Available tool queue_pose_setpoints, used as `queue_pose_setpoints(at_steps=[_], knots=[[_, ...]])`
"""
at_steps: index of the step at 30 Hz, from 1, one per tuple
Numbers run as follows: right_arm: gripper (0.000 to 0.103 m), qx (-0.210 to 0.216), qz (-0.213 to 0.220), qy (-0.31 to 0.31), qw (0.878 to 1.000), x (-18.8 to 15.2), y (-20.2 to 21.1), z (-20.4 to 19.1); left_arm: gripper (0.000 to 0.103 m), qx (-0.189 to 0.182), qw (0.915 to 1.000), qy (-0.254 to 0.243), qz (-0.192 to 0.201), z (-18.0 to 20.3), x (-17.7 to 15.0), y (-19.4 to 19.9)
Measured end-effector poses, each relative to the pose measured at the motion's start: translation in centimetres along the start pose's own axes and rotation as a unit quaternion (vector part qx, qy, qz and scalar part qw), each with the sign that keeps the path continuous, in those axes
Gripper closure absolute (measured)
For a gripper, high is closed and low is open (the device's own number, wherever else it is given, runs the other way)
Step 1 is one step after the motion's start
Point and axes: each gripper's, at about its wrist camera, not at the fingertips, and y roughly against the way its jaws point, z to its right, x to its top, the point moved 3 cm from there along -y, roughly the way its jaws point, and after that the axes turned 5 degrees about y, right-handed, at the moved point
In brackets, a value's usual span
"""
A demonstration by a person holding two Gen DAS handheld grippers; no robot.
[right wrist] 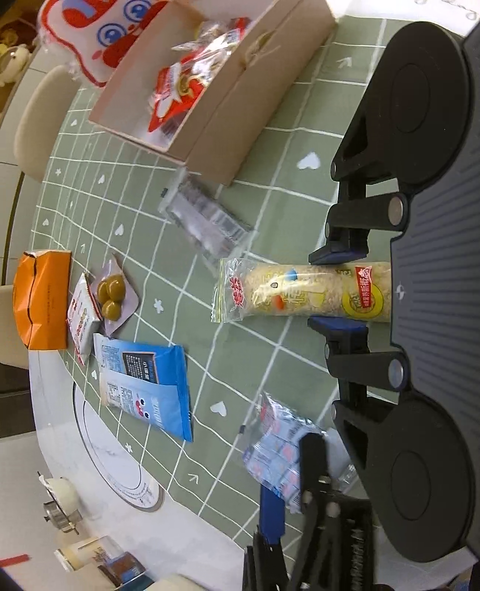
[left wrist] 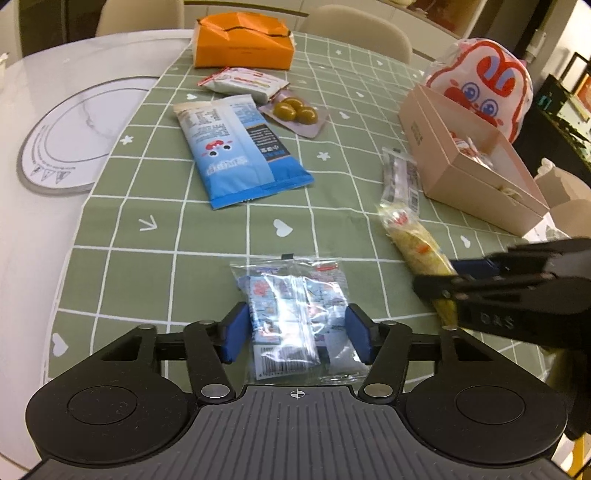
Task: Organize snacks
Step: 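Grasp the bread-stick packet with the right gripper while the left grasps the blue-white packet bag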
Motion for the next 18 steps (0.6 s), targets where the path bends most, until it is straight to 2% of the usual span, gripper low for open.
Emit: queue_pose_setpoints(at_steps=[5, 11, 18], knots=[[0.074, 0.007, -0.005, -0.013, 1.0, -1.9, 1.1, 1.4, 0.057, -0.021, 0.9995, 0.018, -0.016, 1.1, -0.3, -0.1], [0.074, -0.011, -0.001, -0.005, 1.0, -4.1, 2.2, 2.7, 0.058, -0.023, 0.9994, 0.008, -0.024, 3.4, -1.1, -0.4], [0.074, 0.006, 0.013, -0.011, 1.0, -5.4, 2.9, 3.8, 0.057, -0.03, 0.9993, 0.011, -0.021, 4.2, -1.2, -0.8]])
